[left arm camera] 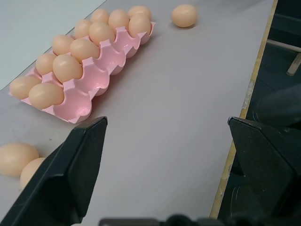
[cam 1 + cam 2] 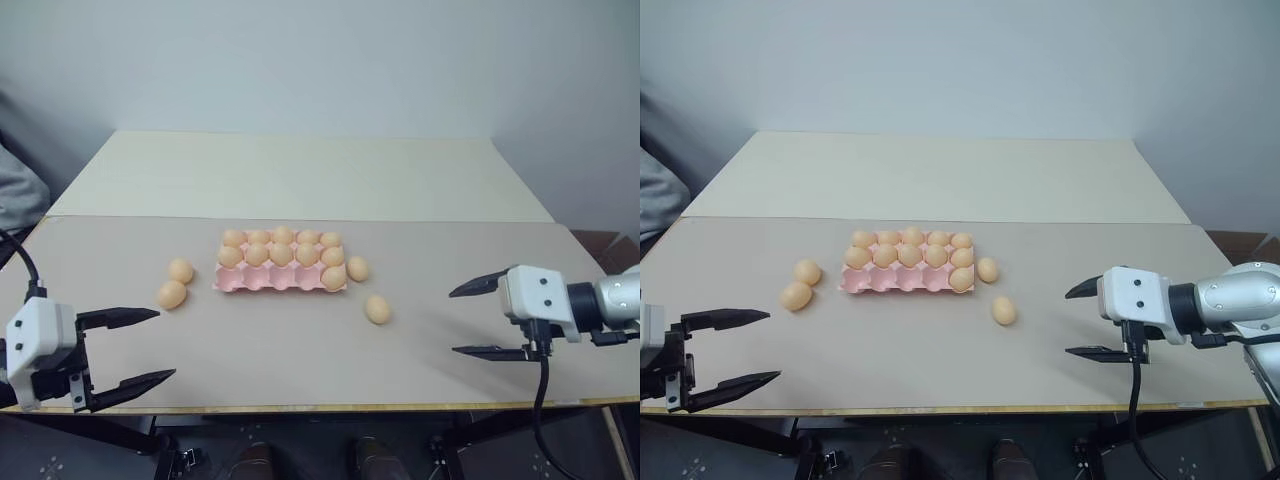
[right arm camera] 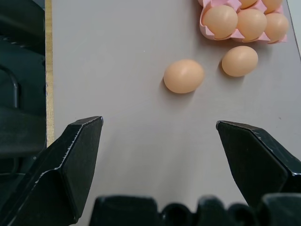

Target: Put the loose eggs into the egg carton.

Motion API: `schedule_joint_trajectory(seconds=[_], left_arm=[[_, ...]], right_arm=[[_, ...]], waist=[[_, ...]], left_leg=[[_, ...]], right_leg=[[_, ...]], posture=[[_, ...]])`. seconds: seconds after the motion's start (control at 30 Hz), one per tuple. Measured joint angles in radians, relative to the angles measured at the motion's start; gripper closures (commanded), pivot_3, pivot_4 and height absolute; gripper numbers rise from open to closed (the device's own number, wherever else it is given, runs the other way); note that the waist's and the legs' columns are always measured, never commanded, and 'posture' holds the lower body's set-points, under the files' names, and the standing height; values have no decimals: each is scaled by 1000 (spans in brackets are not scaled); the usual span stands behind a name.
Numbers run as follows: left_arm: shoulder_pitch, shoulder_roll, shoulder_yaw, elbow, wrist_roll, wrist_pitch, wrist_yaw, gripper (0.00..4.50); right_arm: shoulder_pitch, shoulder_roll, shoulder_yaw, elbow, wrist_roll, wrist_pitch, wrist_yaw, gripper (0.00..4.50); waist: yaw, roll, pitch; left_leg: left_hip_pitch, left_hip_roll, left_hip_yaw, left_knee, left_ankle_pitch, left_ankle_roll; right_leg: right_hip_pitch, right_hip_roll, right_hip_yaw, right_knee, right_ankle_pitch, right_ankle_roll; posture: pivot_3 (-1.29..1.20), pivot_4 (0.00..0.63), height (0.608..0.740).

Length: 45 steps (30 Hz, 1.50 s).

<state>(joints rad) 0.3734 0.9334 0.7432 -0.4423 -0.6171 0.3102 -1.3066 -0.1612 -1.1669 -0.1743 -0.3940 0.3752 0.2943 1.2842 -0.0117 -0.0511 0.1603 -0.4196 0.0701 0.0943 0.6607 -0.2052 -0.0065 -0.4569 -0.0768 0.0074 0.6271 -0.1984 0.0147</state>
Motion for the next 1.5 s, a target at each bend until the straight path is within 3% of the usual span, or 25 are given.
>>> schedule_joint_trajectory(seconds=[0.67,0.8,1.13,1.5], left_arm=[[-88,-6,-6,-25,-90,40,43,34],[-131,-4,-71,-9,-95,38,28,34],[-321,4,-279,88,-66,-6,-4,34],[-332,2,-323,108,-51,-30,-14,34]], right_arm=[[-41,5,4,4,4,42,-31,0],[-65,59,29,-42,25,136,-111,0],[-224,309,304,1,-77,289,-336,0],[-298,454,418,156,-176,297,-400,0]], waist=[[0,0,0],[0,0,0],[-1,0,-1],[-1,0,-1]], left_leg=[[0,0,0,0,0,0],[0,0,0,0,0,0],[-1,0,1,0,5,8],[-1,0,0,0,5,8]], right_leg=[[0,0,0,0,0,0],[0,0,0,1,0,0],[0,1,1,1,0,0],[0,1,1,2,1,-1]], posture=[[0,150,740],[0,150,740],[0,150,740],[0,150,740]])
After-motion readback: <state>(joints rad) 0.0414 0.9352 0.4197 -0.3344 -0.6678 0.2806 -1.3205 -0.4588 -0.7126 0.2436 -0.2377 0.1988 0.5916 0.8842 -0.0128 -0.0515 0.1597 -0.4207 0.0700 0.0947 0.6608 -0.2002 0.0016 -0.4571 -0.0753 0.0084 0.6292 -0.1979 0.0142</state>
